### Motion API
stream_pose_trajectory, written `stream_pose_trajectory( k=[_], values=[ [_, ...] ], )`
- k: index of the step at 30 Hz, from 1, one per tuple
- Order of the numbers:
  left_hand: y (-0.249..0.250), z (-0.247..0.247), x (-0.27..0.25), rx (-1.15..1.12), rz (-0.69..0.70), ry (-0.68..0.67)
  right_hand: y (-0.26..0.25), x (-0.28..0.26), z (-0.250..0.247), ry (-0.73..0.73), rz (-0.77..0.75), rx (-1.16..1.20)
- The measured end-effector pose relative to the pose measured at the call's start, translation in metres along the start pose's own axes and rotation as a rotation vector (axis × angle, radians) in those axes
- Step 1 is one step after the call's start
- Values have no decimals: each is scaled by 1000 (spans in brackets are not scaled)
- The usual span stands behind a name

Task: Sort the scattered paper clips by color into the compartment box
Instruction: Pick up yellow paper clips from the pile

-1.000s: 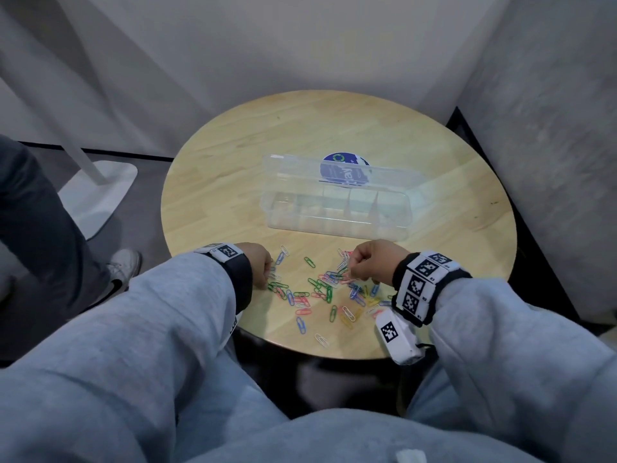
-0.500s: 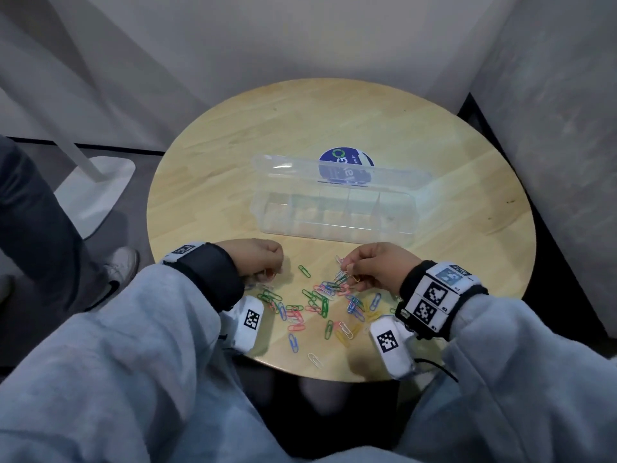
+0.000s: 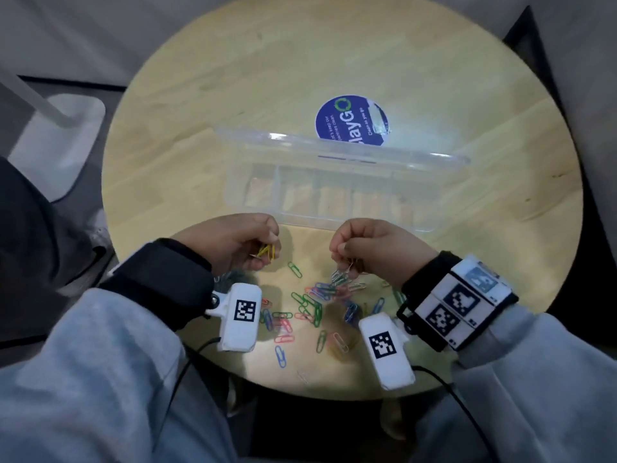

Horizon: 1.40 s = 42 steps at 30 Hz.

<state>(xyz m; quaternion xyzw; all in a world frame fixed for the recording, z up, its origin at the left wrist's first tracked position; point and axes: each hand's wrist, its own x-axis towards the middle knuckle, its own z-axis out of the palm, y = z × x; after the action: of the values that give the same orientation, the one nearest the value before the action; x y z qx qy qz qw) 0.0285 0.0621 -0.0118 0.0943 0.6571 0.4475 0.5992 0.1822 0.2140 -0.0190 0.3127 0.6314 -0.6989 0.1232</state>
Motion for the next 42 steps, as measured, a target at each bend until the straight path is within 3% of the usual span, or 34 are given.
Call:
stream_pose_trajectory(
  k=[4, 7, 11, 14, 16, 20, 23, 31, 42],
  values=[
    [-9, 9, -7, -30, 36, 47, -4, -4, 0, 59, -30, -35],
    [-12, 18, -24, -87, 113, 102, -2, -23, 6, 58, -72, -219],
    [-22, 32, -40, -55, 151, 176, 11, -62, 5, 194, -94, -614],
    [-27, 47, -43, 67, 152, 220, 21, -79, 0, 302, -63, -820],
    [-28, 58, -44, 300, 169, 207, 23, -82, -3, 360, -49, -814],
    [-49, 80, -42, 984, 189, 19, 36, -71, 4, 267, 48, -921],
    [-61, 92, -33, 1189, 143, -117, 47, -52, 10, 205, 89, -1024],
    [-68, 103, -22, 1439, 267, -131, 43, -44, 10, 109, 84, -1213],
    [-55, 87, -17, 1276, 237, -10, 49, -41, 4, 73, 38, -1229]
  ],
)
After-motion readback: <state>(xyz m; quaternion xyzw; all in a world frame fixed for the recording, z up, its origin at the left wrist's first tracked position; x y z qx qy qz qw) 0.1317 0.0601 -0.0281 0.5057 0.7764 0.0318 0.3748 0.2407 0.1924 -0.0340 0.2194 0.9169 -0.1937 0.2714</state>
